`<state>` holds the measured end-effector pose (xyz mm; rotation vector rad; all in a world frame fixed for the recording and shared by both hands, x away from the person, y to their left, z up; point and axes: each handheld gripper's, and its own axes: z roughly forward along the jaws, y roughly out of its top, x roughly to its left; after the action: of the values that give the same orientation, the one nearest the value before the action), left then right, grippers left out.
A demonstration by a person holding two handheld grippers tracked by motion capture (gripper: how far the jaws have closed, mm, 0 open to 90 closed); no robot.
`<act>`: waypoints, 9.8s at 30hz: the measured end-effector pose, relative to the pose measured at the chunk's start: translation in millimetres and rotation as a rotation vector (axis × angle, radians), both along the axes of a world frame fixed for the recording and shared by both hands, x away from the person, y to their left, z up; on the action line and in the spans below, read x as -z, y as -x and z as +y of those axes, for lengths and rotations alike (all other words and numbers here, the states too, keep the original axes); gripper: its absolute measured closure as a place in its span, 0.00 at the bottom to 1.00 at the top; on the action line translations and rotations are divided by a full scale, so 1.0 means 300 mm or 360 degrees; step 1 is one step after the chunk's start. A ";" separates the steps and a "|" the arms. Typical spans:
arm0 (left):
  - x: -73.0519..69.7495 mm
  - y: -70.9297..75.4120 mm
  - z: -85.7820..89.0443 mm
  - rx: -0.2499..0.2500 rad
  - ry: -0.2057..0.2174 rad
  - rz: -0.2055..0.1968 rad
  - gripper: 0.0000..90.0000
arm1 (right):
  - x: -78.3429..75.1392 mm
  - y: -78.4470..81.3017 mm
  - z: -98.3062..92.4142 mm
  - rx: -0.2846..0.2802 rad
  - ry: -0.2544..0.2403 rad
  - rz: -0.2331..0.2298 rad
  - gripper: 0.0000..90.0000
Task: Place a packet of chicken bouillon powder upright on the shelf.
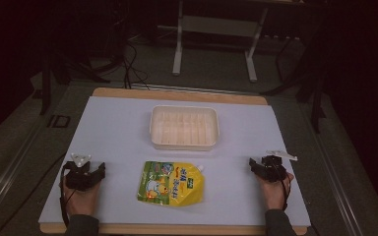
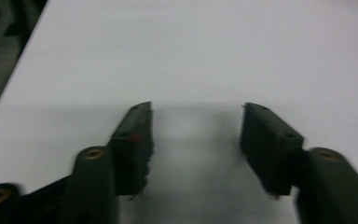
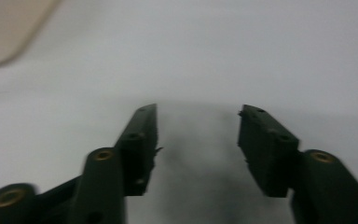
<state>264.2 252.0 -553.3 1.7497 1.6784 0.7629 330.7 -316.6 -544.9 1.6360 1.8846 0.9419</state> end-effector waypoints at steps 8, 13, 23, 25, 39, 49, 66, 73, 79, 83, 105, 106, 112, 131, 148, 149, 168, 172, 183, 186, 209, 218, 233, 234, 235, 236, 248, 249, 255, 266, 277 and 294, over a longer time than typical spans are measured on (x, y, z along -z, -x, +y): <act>-0.004 0.014 -0.002 0.0152 0.0046 -0.0042 0.58 | -0.044 0.047 0.052 -0.0217 -0.0099 0.0015 0.56; -0.003 0.017 -0.006 0.0159 0.0038 -0.0051 0.58 | -0.053 0.073 0.073 -0.0292 -0.0135 0.0040 0.52; -0.003 0.017 -0.012 0.0200 0.0038 -0.0046 0.60 | -0.068 0.124 0.139 -0.0447 -0.0216 0.0094 0.49; -0.002 0.017 -0.015 0.0210 0.0029 -0.0044 0.60 | -0.067 0.135 0.165 -0.0490 -0.0268 0.0120 0.46; -0.003 0.016 -0.022 0.0204 0.0017 -0.0041 0.60 | -0.056 0.165 0.289 -0.0670 -0.0321 0.0207 0.43; -0.003 0.016 -0.029 0.0207 -0.0013 -0.0040 0.60 | -0.056 0.188 0.343 -0.0754 -0.0379 0.0237 0.39; -0.002 0.015 -0.028 0.0187 -0.0018 -0.0039 0.59 | -0.031 0.210 0.426 -0.0852 -0.0437 0.0314 0.37; -0.003 0.016 -0.028 0.0183 -0.0014 -0.0043 0.58 | -0.014 0.215 0.446 -0.0866 -0.0455 0.0372 0.37; -0.003 0.016 -0.029 0.0178 -0.0018 -0.0047 0.58 | 0.000 0.211 0.470 -0.0914 -0.0477 0.0416 0.41; -0.003 0.015 -0.031 0.0183 -0.0027 -0.0041 0.58 | 0.001 0.179 0.479 -0.0900 -0.0520 0.0434 0.41; -0.003 0.015 -0.032 0.0187 -0.0020 -0.0044 0.58 | -0.057 0.121 0.514 -0.0996 -0.0695 0.0453 0.94; -0.003 0.015 -0.032 0.0187 -0.0020 -0.0044 0.58 | -0.066 0.122 0.516 -0.1011 -0.0693 0.0447 0.97; -0.003 0.015 -0.032 0.0187 -0.0020 -0.0046 0.58 | -0.114 0.120 0.534 -0.1086 -0.0663 0.0416 1.00; -0.005 0.017 -0.030 0.0178 -0.0010 -0.0061 0.58 | -0.265 0.088 0.634 -0.1261 -0.0652 0.0313 1.00; -0.007 0.019 -0.030 0.0183 -0.0012 -0.0072 0.59 | -0.356 0.090 0.672 -0.1337 -0.0740 0.0227 1.00; -0.007 0.019 -0.030 0.0183 -0.0012 -0.0072 0.59 | -0.356 0.090 0.672 -0.1337 -0.0740 0.0227 1.00; -0.010 0.022 -0.030 0.0191 -0.0015 -0.0092 0.59 | -0.423 0.083 0.647 -0.1310 -0.0724 0.0142 1.00; -0.010 0.022 -0.030 0.0192 -0.0015 -0.0093 0.59 | -0.444 0.079 0.646 -0.1306 -0.0716 0.0119 1.00; -0.010 0.022 -0.030 0.0196 -0.0016 -0.0093 0.59 | -0.487 0.065 0.647 -0.1299 -0.0678 0.0083 1.00; -0.010 0.022 -0.031 0.0194 -0.0019 -0.0093 0.59 | -0.495 0.060 0.646 -0.1292 -0.0674 0.0071 1.00; -0.010 0.021 -0.031 0.0197 -0.0014 -0.0096 0.59 | -0.556 0.013 0.645 -0.1250 -0.0655 0.0003 1.00; -0.009 0.021 -0.032 0.0200 -0.0011 -0.0101 0.59 | -0.576 -0.008 0.635 -0.1218 -0.0622 -0.0008 1.00; -0.009 0.021 -0.031 0.0198 -0.0010 -0.0100 0.59 | -0.613 -0.041 0.616 -0.1170 -0.0574 -0.0047 1.00; -0.009 0.021 -0.031 0.0199 -0.0011 -0.0100 0.59 | -0.615 -0.043 0.614 -0.1164 -0.0573 -0.0046 1.00; -0.009 0.021 -0.031 0.0199 -0.0011 -0.0100 0.59 | -0.616 -0.045 0.612 -0.1159 -0.0571 -0.0049 1.00; -0.009 0.021 -0.031 0.0198 -0.0010 -0.0101 0.59 | -0.617 -0.048 0.610 -0.1156 -0.0565 -0.0053 1.00; -0.009 0.020 -0.031 0.0198 -0.0008 -0.0101 0.59 | -0.625 -0.067 0.600 -0.1107 -0.0503 -0.0090 1.00; -0.009 0.020 -0.032 0.0198 -0.0008 -0.0102 0.59 | -0.625 -0.069 0.599 -0.1104 -0.0495 -0.0094 1.00; -0.009 0.020 -0.031 0.0198 -0.0007 -0.0102 0.59 | -0.624 -0.084 0.593 -0.1077 -0.0474 -0.0099 1.00; -0.008 0.020 -0.032 0.0202 -0.0007 -0.0099 0.59 | -0.627 -0.097 0.581 -0.1008 -0.0417 -0.0158 1.00; -0.008 0.019 -0.032 0.0202 -0.0006 -0.0099 0.59 | -0.617 -0.120 0.575 -0.0948 -0.0389 -0.0201 1.00; -0.008 0.019 -0.032 0.0204 -0.0006 -0.0099 0.59 | -0.598 -0.155 0.589 -0.0913 -0.0343 -0.0221 1.00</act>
<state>258.5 242.5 -551.0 1.7982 1.5095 0.7546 377.1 -139.8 -365.4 1.1008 2.2595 1.4880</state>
